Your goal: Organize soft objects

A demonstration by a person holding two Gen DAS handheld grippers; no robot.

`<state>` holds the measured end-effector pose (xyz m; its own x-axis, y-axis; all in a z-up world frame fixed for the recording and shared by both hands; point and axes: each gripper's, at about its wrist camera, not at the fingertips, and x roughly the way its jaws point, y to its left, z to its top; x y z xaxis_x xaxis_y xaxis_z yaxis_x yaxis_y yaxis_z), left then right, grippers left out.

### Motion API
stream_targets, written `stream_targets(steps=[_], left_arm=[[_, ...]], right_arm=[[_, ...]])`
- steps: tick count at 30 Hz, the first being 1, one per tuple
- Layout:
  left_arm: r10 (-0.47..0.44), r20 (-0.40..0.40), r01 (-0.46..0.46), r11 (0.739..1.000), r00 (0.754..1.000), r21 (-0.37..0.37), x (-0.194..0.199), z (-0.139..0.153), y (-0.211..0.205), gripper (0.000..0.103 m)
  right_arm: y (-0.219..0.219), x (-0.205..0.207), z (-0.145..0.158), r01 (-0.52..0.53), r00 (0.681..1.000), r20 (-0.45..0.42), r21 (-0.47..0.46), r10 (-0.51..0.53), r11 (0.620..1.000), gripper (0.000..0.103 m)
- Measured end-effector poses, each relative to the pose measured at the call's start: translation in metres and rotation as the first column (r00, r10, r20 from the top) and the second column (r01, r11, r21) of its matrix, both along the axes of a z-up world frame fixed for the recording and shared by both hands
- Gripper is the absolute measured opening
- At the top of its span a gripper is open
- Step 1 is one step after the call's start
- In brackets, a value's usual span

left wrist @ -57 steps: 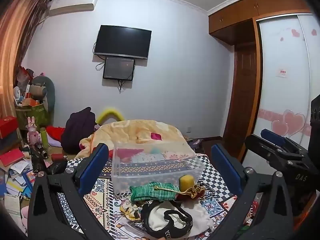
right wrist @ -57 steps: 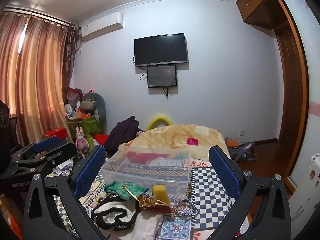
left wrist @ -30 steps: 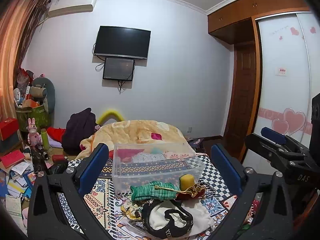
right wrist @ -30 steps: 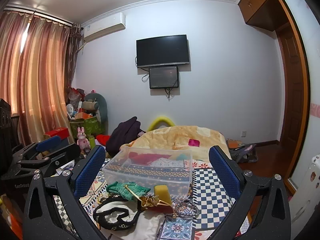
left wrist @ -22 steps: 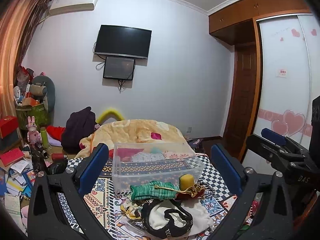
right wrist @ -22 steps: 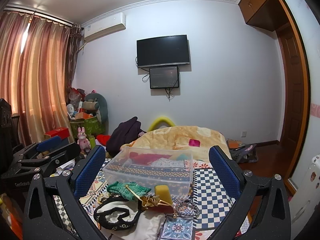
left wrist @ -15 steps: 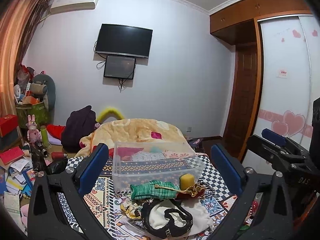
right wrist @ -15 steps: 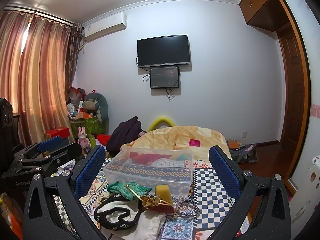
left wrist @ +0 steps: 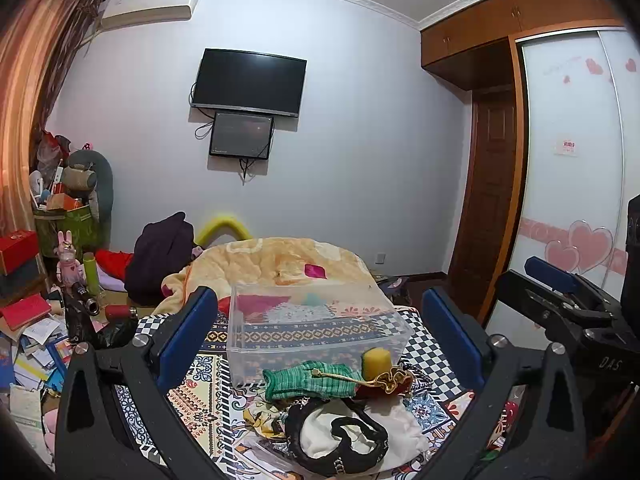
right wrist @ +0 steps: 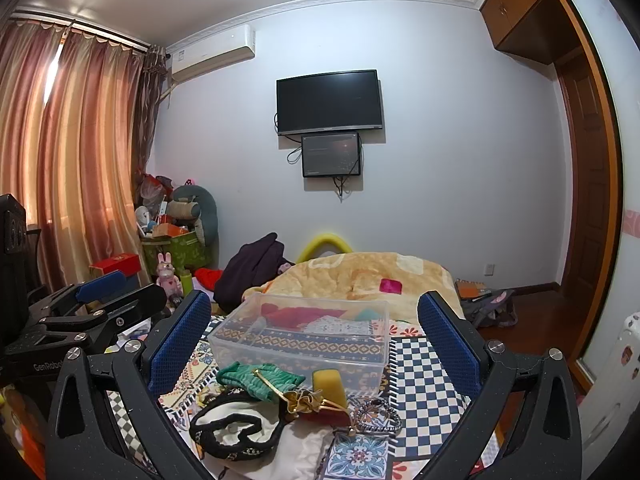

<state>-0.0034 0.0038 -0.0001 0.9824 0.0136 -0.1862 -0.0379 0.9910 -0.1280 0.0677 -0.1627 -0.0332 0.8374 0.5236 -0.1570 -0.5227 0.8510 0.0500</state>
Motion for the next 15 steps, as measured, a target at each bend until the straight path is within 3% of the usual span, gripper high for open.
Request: stream_targets(steps=[15], left_arm=[[-0.007,0.002,0.007,1.0,1.0,-0.001,-0.0009,0.0007,-0.0021,0.103]], right_arm=[[0.0013,0.0003,0.0002,-0.004,1.0,-0.004,0.002,0.004,1.0,0.103]])
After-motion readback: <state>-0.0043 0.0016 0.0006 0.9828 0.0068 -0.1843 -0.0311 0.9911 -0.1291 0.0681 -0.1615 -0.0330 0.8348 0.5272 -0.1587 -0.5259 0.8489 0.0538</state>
